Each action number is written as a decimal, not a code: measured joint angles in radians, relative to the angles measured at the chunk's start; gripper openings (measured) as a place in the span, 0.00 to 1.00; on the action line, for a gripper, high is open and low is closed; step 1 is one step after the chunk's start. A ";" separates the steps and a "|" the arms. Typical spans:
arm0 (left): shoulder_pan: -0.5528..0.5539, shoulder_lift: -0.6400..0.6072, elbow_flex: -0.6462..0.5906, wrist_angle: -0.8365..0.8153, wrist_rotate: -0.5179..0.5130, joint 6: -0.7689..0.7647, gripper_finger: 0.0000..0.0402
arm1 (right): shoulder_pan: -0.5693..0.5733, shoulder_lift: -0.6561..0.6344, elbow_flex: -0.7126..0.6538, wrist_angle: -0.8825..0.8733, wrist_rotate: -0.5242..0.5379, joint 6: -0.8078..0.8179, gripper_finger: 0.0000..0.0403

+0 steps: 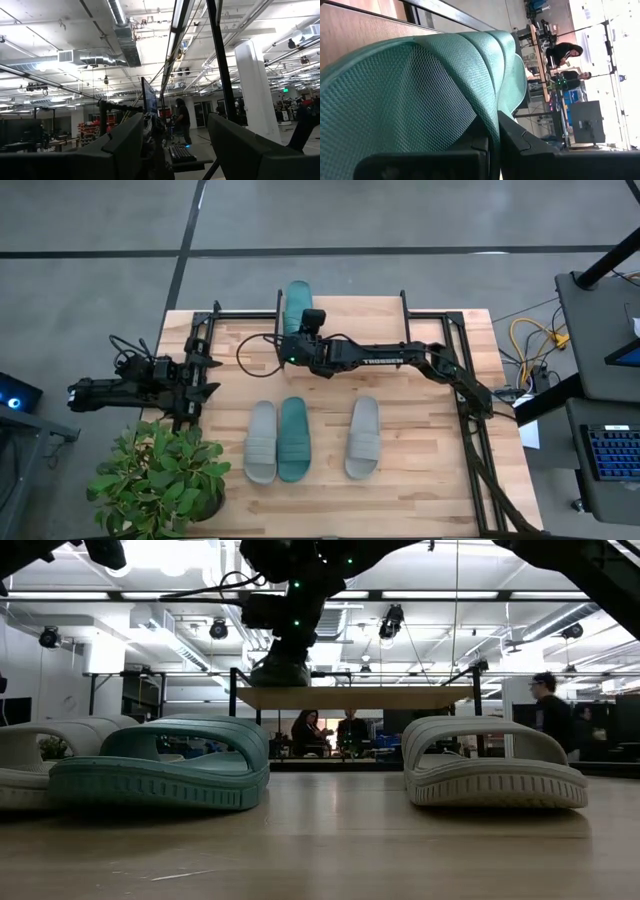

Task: Pick and place slides into the shelf
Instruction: Put the right green slide on the shelf

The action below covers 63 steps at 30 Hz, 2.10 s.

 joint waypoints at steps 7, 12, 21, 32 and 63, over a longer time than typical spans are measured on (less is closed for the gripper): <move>0.000 0.000 0.000 0.000 0.000 0.024 0.52 | 0.021 0.000 0.000 0.017 0.021 -0.042 0.02; 0.000 -0.001 0.000 0.000 0.000 0.024 0.52 | 0.027 0.000 0.000 0.018 0.060 -0.065 0.02; 0.000 0.000 0.000 0.001 0.000 0.025 0.52 | 0.029 0.000 0.000 0.030 0.112 -0.053 0.02; 0.000 0.000 0.000 0.001 0.000 0.026 0.52 | 0.036 0.000 0.000 0.043 0.081 -0.064 0.02; 0.000 0.000 0.000 0.002 -0.001 0.025 0.52 | 0.005 0.000 0.007 0.044 0.003 0.001 0.02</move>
